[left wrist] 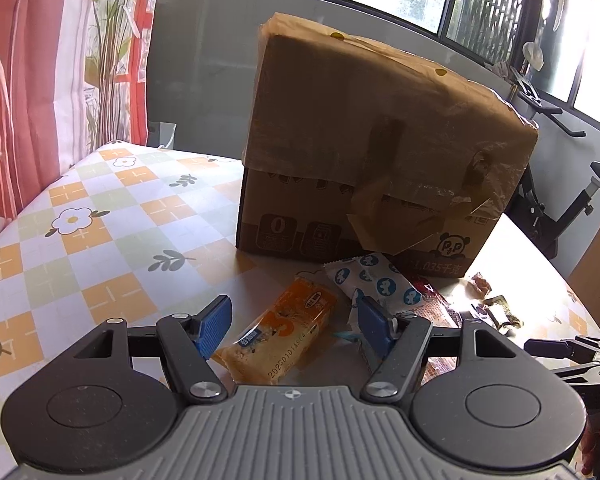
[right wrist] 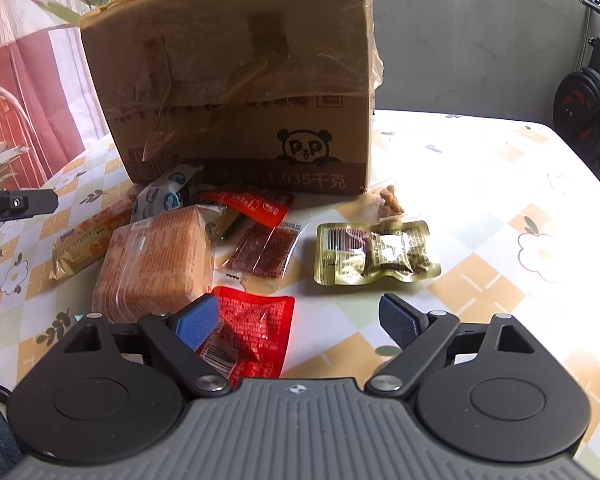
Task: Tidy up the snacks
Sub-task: 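Grasp the orange wafer bar with the left tool while the right tool grasps the red packet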
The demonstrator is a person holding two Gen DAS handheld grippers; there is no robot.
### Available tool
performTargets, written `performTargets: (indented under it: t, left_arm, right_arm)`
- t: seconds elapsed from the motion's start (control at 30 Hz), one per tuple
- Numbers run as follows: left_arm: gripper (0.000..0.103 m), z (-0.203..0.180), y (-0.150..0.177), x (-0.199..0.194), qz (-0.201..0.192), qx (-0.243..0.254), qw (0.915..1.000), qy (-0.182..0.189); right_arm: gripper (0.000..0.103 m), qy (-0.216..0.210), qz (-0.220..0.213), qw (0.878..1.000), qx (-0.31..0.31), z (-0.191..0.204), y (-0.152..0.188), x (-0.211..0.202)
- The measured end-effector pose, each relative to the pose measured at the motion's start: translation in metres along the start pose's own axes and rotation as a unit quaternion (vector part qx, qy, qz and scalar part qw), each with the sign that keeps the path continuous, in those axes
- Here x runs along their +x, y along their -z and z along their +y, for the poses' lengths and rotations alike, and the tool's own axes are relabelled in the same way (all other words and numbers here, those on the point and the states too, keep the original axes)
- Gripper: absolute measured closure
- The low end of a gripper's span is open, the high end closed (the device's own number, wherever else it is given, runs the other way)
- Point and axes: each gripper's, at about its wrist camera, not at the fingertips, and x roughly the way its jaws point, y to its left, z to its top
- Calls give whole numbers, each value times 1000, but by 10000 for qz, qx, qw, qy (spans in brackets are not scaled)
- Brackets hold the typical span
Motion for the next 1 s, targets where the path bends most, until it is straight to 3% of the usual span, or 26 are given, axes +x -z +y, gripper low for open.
performTargets:
  t: [0.57, 0.77, 0.83, 1.0]
  left_arm:
    - [31, -2, 6, 10, 183, -59, 9998, -12]
    - [31, -1, 7, 12, 211, -66, 9998, -21]
    - [31, -1, 7, 12, 208, -77, 9997, -35]
    - [31, 1, 8, 14, 241, -118, 9996, -72]
  right_arm:
    - [17, -150, 310, 9993, -167, 17, 9, -2]
    - [27, -154, 388, 9973, -612, 35, 9, 15]
    - [38, -78, 333, 9952, -920, 40, 10, 18]
    - [51, -121, 300, 9958, -859, 32, 11, 15]
